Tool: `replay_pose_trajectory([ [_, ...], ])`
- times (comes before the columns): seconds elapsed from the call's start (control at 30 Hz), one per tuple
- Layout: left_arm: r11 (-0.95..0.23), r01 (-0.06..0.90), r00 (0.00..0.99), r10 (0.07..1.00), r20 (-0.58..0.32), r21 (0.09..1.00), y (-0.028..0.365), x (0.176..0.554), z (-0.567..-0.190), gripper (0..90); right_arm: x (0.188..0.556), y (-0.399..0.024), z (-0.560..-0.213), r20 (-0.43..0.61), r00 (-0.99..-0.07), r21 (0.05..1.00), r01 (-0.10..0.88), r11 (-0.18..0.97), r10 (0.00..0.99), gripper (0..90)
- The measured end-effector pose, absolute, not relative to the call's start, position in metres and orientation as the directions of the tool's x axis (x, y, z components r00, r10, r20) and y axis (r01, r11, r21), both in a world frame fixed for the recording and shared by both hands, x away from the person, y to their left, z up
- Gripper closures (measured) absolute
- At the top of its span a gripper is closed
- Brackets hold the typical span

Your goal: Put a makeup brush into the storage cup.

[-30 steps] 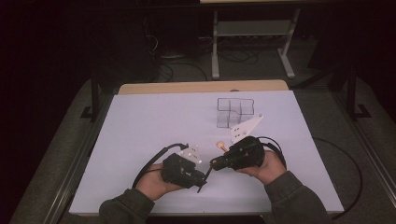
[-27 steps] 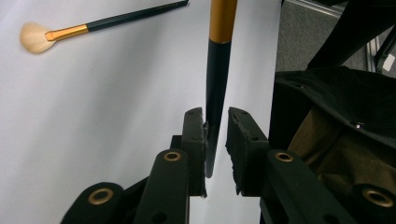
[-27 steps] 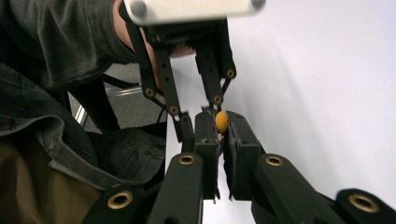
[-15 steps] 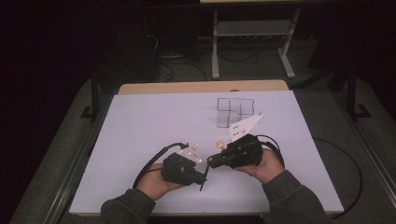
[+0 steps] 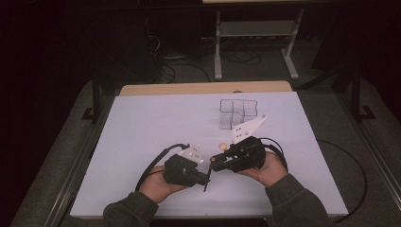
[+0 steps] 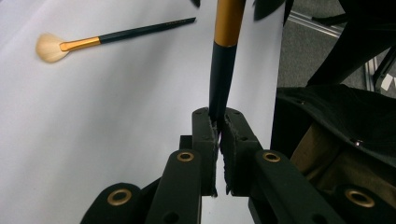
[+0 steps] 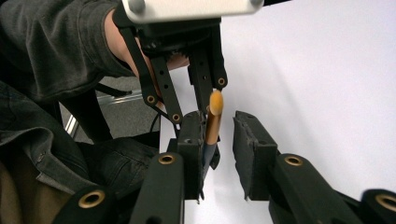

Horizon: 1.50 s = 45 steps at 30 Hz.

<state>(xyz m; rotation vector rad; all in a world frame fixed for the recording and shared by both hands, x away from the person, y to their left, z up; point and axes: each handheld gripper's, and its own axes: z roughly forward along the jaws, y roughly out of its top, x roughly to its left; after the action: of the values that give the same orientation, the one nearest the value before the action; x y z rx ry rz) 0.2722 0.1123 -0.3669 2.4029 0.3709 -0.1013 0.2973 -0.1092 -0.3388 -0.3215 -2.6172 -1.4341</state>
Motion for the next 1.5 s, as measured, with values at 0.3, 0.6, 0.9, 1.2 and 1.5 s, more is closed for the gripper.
replay_pose_trajectory([
  [0.3, -0.7, 0.301, 0.953, 0.245, -0.178, 0.647, 0.114, 0.273, -0.364, 84.5, 0.297, -0.106, -0.346, 0.212, -0.971, 0.812, 0.24, 0.532, 0.114, 73.9],
  [0.6, -0.691, 0.309, 0.95, 0.252, -0.183, 0.654, 0.113, 0.273, -0.363, 84.4, 0.296, -0.102, -0.348, 0.215, -0.971, 0.814, 0.236, 0.53, 0.103, 81.5],
  [0.9, -0.682, 0.318, 0.947, 0.268, -0.179, 0.659, 0.115, 0.273, -0.362, 79.8, 0.297, -0.103, -0.346, 0.217, -0.97, 0.809, 0.24, 0.536, 0.108, 82.4],
  [1.2, -0.669, 0.339, 0.938, 0.298, -0.179, 0.662, 0.125, 0.274, -0.365, 73.1, 0.302, -0.108, -0.344, 0.204, -0.97, 0.8, 0.243, 0.548, 0.133, 82.5],
  [1.5, -0.641, 0.347, 0.932, 0.315, -0.178, 0.684, 0.136, 0.273, -0.365, 73.1, 0.308, -0.114, -0.34, 0.196, -0.968, 0.784, 0.25, 0.569, 0.156, 82.5],
])
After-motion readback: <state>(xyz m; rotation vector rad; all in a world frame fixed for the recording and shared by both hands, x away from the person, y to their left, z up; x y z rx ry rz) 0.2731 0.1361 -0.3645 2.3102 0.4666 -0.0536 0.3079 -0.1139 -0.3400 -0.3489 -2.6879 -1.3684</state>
